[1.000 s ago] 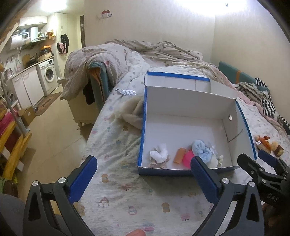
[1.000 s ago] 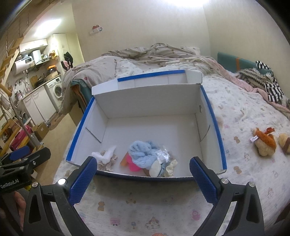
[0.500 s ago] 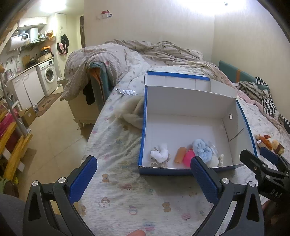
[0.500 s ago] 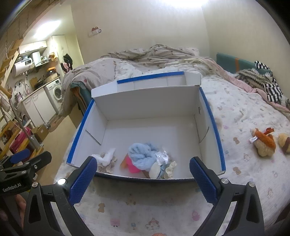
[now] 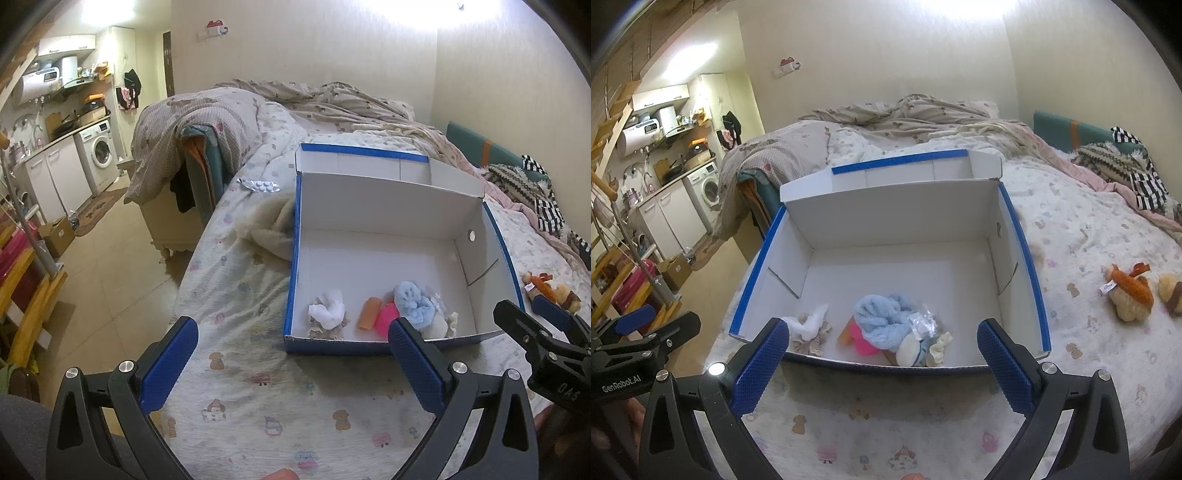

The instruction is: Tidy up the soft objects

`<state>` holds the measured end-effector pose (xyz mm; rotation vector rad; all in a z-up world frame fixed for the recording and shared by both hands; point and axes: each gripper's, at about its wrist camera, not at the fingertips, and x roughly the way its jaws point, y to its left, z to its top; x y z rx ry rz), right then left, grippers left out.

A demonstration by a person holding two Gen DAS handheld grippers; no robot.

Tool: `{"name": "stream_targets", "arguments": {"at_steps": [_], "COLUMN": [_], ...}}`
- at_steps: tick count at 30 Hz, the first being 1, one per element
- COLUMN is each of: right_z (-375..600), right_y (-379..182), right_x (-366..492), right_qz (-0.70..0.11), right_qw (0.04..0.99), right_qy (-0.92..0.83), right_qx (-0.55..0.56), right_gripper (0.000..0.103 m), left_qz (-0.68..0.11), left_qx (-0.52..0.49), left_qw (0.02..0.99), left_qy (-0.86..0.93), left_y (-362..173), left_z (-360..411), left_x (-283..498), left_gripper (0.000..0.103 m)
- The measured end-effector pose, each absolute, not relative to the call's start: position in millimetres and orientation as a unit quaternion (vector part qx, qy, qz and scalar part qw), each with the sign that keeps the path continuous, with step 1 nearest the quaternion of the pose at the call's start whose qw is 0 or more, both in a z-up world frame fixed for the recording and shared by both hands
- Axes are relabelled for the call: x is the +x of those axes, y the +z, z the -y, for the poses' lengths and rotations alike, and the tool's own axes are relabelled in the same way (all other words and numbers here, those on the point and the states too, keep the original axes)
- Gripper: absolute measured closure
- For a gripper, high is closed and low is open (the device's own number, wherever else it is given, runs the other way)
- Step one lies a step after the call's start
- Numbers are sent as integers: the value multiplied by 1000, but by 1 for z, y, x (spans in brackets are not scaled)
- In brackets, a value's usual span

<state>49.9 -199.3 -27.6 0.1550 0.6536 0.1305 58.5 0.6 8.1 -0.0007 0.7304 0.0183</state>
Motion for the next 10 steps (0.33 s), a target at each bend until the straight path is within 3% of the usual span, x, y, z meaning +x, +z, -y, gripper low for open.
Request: {"name": "stream_targets", "arguments": {"at_steps": [10], "right_z": [199], "right_y": [-26], "right_x": [50], "right_qz": [-319], "right_qw": [943], "right_qy": [65], "right_qx": [75], "right_gripper": [0], "left_qz": [-363], "left_qx": [-1], "left_qw": [932], "left_qy": [5], "left_y": [3], "left_z": [-2], "left_x": [60], "left_gripper": [0]}}
